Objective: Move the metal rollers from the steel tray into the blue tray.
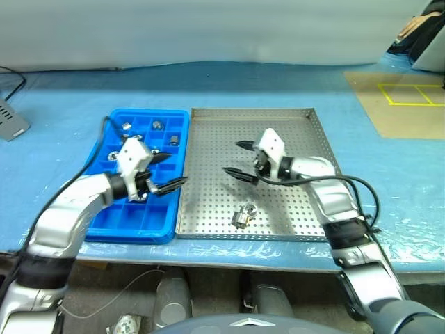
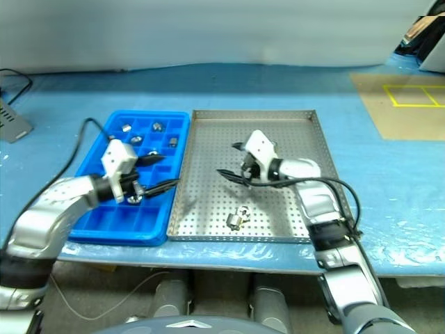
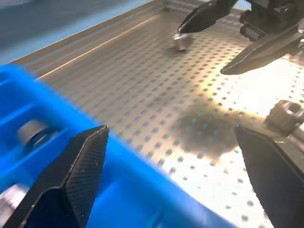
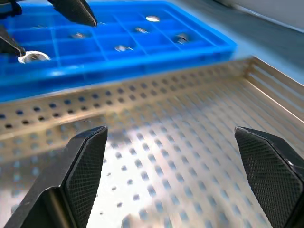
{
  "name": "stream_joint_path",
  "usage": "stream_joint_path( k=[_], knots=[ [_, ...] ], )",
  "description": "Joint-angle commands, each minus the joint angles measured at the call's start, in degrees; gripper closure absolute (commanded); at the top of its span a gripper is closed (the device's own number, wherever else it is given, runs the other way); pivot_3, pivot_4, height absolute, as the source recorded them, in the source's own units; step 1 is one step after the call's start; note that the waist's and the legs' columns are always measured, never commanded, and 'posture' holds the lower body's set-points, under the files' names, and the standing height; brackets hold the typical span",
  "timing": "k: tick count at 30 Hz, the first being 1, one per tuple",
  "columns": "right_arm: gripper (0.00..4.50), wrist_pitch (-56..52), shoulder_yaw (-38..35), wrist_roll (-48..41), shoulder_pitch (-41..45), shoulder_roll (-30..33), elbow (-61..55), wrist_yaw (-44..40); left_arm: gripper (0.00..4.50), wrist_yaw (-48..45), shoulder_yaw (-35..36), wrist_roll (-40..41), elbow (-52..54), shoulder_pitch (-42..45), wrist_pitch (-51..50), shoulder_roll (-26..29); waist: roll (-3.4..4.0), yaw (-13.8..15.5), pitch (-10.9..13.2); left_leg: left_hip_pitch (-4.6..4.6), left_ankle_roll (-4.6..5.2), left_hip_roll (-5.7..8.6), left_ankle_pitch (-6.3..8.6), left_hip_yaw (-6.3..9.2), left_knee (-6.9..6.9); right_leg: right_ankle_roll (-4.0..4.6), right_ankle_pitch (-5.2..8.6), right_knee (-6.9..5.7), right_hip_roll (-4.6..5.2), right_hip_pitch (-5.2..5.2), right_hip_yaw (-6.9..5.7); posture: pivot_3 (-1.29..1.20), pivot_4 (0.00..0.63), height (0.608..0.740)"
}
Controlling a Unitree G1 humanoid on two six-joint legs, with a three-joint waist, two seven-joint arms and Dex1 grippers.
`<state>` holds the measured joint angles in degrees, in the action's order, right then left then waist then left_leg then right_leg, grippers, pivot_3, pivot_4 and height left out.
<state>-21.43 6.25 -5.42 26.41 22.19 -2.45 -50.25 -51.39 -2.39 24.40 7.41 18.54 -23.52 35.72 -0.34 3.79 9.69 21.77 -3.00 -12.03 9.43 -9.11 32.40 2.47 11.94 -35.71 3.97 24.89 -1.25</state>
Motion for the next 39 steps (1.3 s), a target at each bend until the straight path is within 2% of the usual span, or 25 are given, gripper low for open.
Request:
stream_joint_path(
  k=[1, 10, 15, 18, 21, 24, 29, 35, 39],
  knots=[
    [0.03, -5.1, -2.2, -1.9, -3.7, 1.2, -10.4, 3.5, 0.01, -5.4, -4.5, -3.0, -7.6, 4.9, 5.2, -2.5, 0.01, -1.5, 0.0, -0.01, 0.00, -0.02, 0.00, -0.02, 0.01, 0.00, 0.00, 0.01, -0.02, 0.00, 0.02, -0.23, 0.150, 0.740],
    [0.03, -15.3, -6.8, -5.1, -14.6, 7.5, -25.6, 7.4, 0.01, -15.2, -10.5, -6.5, -22.6, 12.6, 12.9, -10.6, 0.02, -4.4, 0.0, -0.12, 0.31, 0.03, 0.17, -0.10, 0.09, 0.01, -0.01, 0.14, 0.01, -0.24, 0.06, -0.41, 0.150, 0.740],
    [0.03, -14.3, -8.0, -4.4, -14.3, 8.8, -24.2, 10.4, 0.01, -16.0, -11.2, -9.8, -30.2, 16.3, 18.0, -13.4, 0.02, -4.9, 0.0, -0.44, 0.48, 0.00, 0.27, -0.16, 0.12, -0.03, 0.00, 0.28, 0.01, -0.59, 0.07, -0.43, 0.150, 0.740],
    [0.03, -10.7, -7.1, -1.3, -10.3, 6.6, -17.8, 15.9, 0.01, -15.6, -10.5, -10.4, -30.9, 17.6, 18.9, -14.6, 0.02, -5.3, 0.0, -0.42, 0.50, 0.00, 0.29, -0.17, 0.27, -0.09, -0.03, 0.28, 0.01, -0.61, 0.08, -0.42, 0.150, 0.740],
    [0.03, -8.0, -6.1, 0.4, -4.2, 1.8, -8.3, 21.3, 0.01, -13.9, -9.9, -10.3, -27.5, 17.1, 17.3, -15.2, 0.02, -5.8, 0.0, -0.39, 0.54, 0.02, 0.31, -0.17, 0.35, -0.06, -0.07, 0.26, 0.05, -0.63, 0.09, -0.39, 0.150, 0.740],
    [0.03, -3.9, -4.5, 1.3, 0.7, -2.0, 0.9, 23.3, 0.01, -11.6, -9.2, -10.3, -23.5, 15.7, 15.3, -14.9, 0.02, -6.1, 0.0, -0.35, 0.55, 0.01, 0.32, -0.17, 0.32, -0.01, -0.10, 0.26, 0.06, -0.61, 0.07, -0.33, 0.150, 0.740],
    [0.03, 6.5, -3.5, 3.6, 11.0, -7.7, 22.6, 26.6, 0.01, -7.4, -6.8, -9.1, -15.3, 12.5, 9.8, -13.0, 0.05, -6.0, 0.0, -0.23, 0.55, -0.02, 0.32, -0.18, 0.30, 0.02, -0.09, 0.28, 0.06, -0.53, 0.02, -0.26, 0.150, 0.740],
    [0.03, 19.0, -5.0, 6.0, 22.6, -10.9, 48.5, 33.8, 0.01, -4.5, -4.6, -8.6, -8.3, 9.0, 5.7, -10.4, 0.09, -5.2, 0.0, -0.16, 0.55, 0.07, 0.32, -0.20, 0.34, 0.02, -0.09, 0.26, 0.23, -0.51, -0.05, -0.18, 0.150, 0.740],
    [0.03, 23.3, -6.0, 6.1, 26.6, -11.7, 58.6, 36.7, 0.01, -3.0, -3.6, -7.7, -4.9, 7.2, 3.5, -9.2, 0.11, -4.3, 0.0, -0.13, 0.55, 0.04, 0.32, -0.21, 0.33, 0.03, -0.08, 0.25, 0.23, -0.50, -0.09, -0.16, 0.150, 0.740]
  ],
)
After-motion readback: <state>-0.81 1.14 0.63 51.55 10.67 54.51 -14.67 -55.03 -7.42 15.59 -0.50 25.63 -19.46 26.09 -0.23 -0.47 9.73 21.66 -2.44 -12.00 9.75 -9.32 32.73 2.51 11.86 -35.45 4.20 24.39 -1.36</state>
